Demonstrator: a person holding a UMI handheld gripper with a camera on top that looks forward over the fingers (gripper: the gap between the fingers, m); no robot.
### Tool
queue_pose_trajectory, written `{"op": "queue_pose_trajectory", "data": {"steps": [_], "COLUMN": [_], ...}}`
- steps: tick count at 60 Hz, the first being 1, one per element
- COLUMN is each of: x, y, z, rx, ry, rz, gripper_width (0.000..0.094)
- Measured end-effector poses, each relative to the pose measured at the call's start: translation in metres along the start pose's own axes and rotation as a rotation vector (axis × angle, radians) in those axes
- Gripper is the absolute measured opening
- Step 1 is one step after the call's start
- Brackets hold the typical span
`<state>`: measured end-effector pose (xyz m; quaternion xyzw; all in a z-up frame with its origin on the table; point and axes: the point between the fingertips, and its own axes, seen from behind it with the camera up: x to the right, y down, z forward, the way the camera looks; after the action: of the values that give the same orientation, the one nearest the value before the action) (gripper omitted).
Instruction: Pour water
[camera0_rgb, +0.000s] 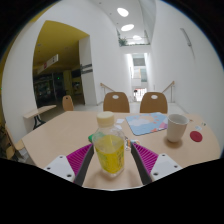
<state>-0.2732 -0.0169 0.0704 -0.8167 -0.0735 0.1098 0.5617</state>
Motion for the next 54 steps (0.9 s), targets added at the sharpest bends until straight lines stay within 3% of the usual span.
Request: {"op": "queue_pose_trajectory", "data": {"steps": [10, 13, 14, 24, 32, 39, 54], "x": [-0.006, -0.006, -0.006, 0.003, 0.004, -0.003, 0.049], "y": [-0.007, -0.007, -0.007, -0.005, -0.009, -0.018, -0.134], "z": [0.04, 0.047, 0.048, 0.048, 0.05, 0.047, 0.052], "rx": [0.029, 0.037, 0.032, 0.041, 0.052, 0.041, 0.216], "ry": [-0.007, -0.014, -0.012, 0.017, -0.007, -0.09, -0.303], "rz": [-0.066, -0.082, -0.086, -0.09, -0.05, 0.068, 0.631], "gripper_width": [0.0797, 0.0696, 0.0576, 0.0494, 0.0365, 0.0357, 0.0355]}}
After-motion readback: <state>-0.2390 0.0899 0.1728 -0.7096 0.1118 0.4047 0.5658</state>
